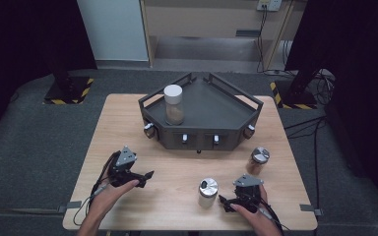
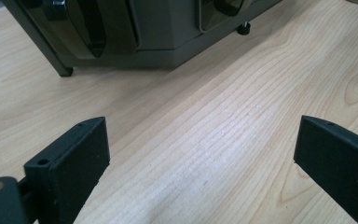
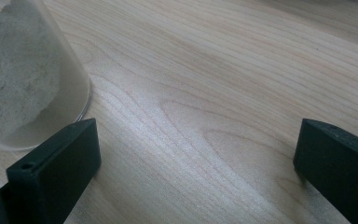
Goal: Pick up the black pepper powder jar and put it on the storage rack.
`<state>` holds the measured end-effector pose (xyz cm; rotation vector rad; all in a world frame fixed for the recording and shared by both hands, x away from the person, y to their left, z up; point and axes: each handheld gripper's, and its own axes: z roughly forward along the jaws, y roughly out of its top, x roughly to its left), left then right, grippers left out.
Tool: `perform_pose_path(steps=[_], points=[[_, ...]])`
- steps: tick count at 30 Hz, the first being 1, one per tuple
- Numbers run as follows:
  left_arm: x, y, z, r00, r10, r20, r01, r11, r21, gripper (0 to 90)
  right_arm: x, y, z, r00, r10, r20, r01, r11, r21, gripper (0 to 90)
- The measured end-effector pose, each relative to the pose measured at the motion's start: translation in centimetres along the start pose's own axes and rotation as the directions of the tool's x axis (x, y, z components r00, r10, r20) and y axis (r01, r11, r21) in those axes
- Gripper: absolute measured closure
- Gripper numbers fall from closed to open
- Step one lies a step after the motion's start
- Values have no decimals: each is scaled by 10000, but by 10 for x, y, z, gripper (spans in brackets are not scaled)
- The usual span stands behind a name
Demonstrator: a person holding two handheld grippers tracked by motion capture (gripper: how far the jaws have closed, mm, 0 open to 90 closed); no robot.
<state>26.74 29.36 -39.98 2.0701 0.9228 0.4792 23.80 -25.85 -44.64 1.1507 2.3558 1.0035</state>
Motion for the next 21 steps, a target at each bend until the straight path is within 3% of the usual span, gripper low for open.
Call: perform_pose_path(steps=[14, 21], points=[[0, -19, 2, 9988, -468, -114, 471, 9985, 262, 21, 0, 0, 0, 10000, 0, 1, 0, 10000, 0, 5], [0, -24, 0, 9982, -509, -301, 526, 9971, 554, 22, 0, 0, 0, 10000, 0, 2, 0, 10000, 1, 5]])
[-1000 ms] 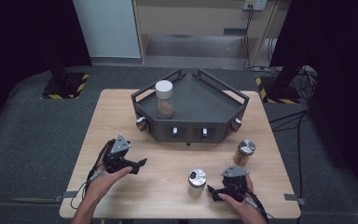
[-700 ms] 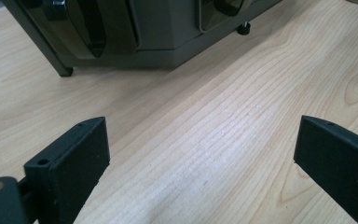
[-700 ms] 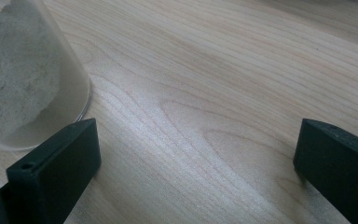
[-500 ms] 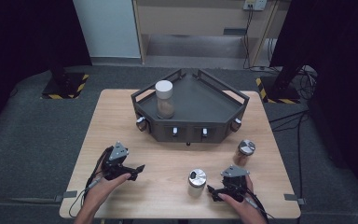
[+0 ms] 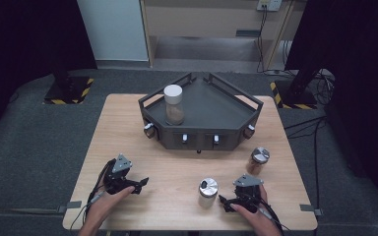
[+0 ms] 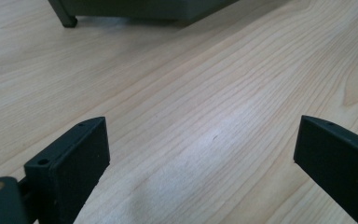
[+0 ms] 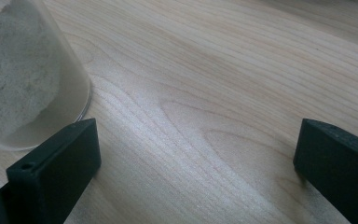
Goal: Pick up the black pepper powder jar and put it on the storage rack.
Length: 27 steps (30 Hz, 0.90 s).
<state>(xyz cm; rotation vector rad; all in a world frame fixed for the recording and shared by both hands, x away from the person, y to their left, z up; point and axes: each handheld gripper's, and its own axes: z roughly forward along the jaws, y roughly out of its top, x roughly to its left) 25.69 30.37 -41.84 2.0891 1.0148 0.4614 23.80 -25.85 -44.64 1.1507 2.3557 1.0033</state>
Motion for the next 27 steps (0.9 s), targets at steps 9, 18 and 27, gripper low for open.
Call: perform_pose_path(steps=[9, 18, 27], points=[[-1, -4, -4, 9988, -242, -426, 260, 9988, 422, 23, 0, 0, 0, 10000, 2, 0, -2, 10000, -1, 5], [-1, -6, -4, 9948, -480, -902, 578, 9924, 1089, 24, 0, 0, 0, 10000, 8, -1, -8, 10000, 2, 5], [-1, -10, 5, 9862, -868, -1409, 1050, 9862, 1276, 25, 0, 0, 0, 10000, 7, 6, -7, 10000, 3, 5]])
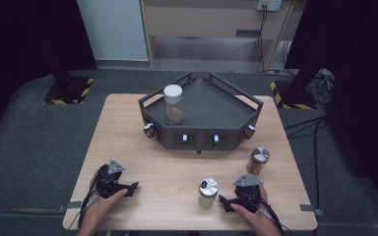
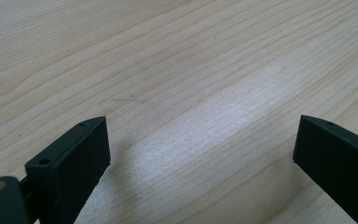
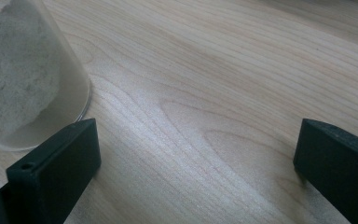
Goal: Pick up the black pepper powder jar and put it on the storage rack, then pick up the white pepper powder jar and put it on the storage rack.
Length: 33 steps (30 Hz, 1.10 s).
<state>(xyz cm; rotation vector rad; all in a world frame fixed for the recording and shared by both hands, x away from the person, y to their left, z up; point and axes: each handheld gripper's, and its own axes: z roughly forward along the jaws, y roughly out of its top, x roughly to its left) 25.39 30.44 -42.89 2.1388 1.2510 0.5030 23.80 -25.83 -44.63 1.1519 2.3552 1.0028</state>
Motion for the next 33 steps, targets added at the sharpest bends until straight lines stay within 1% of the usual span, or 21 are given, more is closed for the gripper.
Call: perform_pose_path(steps=[1, 3, 7, 10, 23, 31, 33], points=[[-1, 0, 2, 10000, -57, -60, 57, 10000, 18, 25, 0, 0, 0, 10000, -4, 1, 4, 10000, -1, 5], [1, -3, 4, 9998, -222, 7, 222, 9997, -66, 18, 0, 0, 0, 10000, 6, -7, -6, 10000, 3, 5], [1, -6, 6, 9997, -257, -8, 256, 9995, -209, 0, 0, 0, 0, 10000, 7, -6, -7, 10000, 3, 5], [2, -13, 7, 9996, -283, 16, 283, 9982, -525, 0, 0, 0, 0, 10000, 12, -4, -12, 10000, 1, 5], [4, -13, 7, 9997, -240, 66, 243, 9983, -522, 0, 0, 1, 0, 10000, 10, -26, -10, 10000, 22, 4], [3, -13, 7, 9996, -268, 31, 269, 9983, -519, 0, 0, 5, 1, 10000, 5, -28, -5, 9999, 142, 11], [3, -13, 8, 9996, -266, 36, 268, 9983, -522, 0, 3, 7, 0, 9997, -238, -47, 239, 9995, 190, 24]])
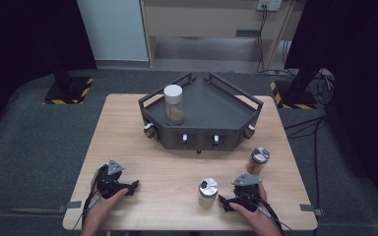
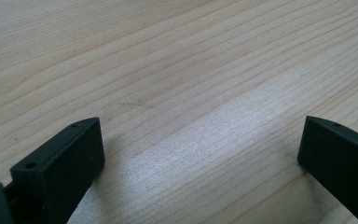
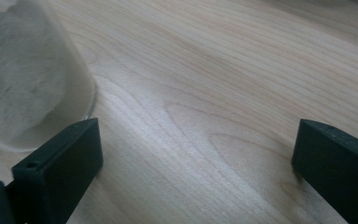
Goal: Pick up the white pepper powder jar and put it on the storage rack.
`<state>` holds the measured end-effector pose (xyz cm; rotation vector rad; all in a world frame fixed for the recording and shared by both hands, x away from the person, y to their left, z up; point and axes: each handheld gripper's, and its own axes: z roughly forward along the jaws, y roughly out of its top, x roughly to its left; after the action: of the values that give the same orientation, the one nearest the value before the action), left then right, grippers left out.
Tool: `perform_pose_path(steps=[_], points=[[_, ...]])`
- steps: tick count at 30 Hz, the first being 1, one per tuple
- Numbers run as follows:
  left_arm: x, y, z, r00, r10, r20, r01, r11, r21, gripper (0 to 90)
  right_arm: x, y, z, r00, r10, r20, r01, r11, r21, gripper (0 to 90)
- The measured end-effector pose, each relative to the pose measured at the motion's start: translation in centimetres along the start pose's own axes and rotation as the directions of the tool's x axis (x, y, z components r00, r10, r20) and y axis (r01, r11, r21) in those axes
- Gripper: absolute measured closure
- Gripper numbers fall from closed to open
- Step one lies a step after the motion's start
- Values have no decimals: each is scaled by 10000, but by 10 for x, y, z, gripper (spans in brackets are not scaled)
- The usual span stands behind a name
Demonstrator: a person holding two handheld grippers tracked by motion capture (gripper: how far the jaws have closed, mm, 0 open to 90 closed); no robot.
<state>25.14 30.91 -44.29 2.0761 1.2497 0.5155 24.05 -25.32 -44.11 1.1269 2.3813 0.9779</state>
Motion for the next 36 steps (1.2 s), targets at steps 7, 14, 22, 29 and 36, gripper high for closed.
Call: perform_pose_path(steps=[7, 14, 22, 29, 36], points=[[0, 0, 0, 10000, 2, -3, -2, 10000, 1, 0, 8, 10, -10, 9989, -465, 26, 465, 9989, 105, 24], [0, 0, 0, 10000, -2, -5, 2, 10000, 0, 0, 12, 16, -23, 9979, -641, -86, 642, 9979, 107, 28], [0, 0, 0, 10000, -4, -5, 4, 10000, -2, 0, 15, 19, -39, 9974, -695, -178, 696, 9976, 56, 29], [0, 0, 0, 10000, -3, -7, 3, 10000, -2, 0, 17, 18, -49, 9968, -743, -302, 741, 9972, -74, 29], [0, 0, 0, 10000, -1, -6, 1, 10000, -1, 0, 20, 17, -52, 9957, -753, -537, 747, 9971, -140, 31]])
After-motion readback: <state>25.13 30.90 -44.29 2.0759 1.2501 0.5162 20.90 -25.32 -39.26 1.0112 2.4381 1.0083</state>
